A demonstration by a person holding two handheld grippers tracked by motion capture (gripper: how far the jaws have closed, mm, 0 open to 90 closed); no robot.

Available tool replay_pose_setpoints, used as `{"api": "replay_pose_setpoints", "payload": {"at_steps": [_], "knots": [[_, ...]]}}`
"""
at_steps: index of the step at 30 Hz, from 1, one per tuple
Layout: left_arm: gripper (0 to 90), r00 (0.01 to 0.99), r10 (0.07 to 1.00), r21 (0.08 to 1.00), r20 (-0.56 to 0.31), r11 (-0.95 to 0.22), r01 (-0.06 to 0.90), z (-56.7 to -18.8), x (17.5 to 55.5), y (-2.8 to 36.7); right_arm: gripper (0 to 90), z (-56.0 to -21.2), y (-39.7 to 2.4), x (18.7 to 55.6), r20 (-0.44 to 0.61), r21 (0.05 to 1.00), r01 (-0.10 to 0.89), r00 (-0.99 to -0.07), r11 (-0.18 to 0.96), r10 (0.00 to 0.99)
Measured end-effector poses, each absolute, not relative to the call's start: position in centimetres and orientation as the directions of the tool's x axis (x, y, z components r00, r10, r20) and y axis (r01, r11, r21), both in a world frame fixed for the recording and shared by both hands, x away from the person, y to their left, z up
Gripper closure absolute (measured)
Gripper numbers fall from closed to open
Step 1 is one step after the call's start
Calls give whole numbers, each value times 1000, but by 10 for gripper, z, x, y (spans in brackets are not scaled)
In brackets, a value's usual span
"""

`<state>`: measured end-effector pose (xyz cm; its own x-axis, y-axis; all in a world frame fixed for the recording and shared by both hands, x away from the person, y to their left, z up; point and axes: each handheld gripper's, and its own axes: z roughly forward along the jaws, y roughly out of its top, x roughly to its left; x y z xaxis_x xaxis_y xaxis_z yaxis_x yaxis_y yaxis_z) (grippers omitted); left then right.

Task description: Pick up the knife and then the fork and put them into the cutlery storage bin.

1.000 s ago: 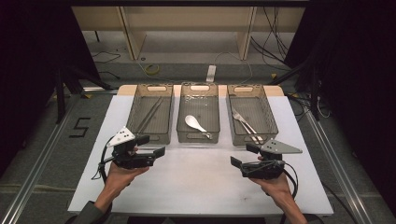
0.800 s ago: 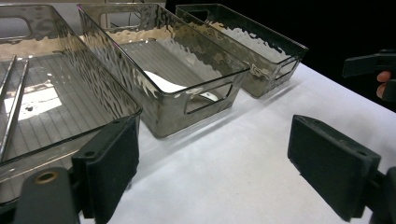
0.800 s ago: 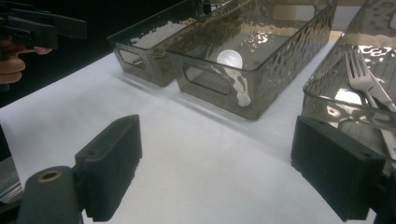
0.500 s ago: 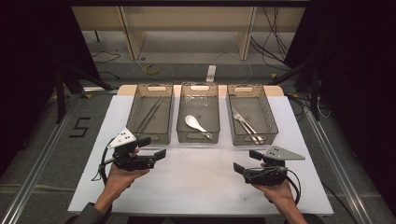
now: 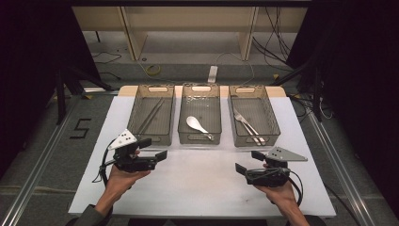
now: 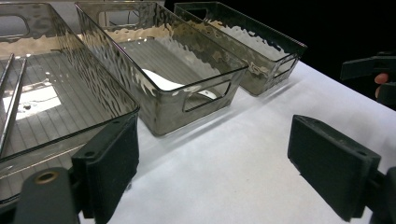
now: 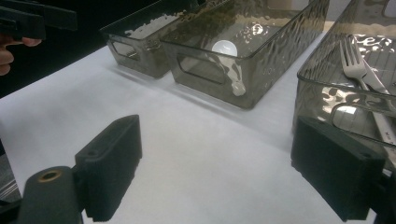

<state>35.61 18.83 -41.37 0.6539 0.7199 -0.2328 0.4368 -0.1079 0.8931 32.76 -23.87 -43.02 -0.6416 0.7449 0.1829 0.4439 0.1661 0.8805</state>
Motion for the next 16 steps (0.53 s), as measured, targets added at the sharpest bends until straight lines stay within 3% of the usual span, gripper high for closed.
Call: {"api": "replay_pose_setpoints", "payload": {"at_steps": [16], "knots": [[162, 653, 721, 893, -232, -108, 437, -414, 356, 188, 173, -430, -238, 328, 175, 880, 442, -642, 174, 747]]}}
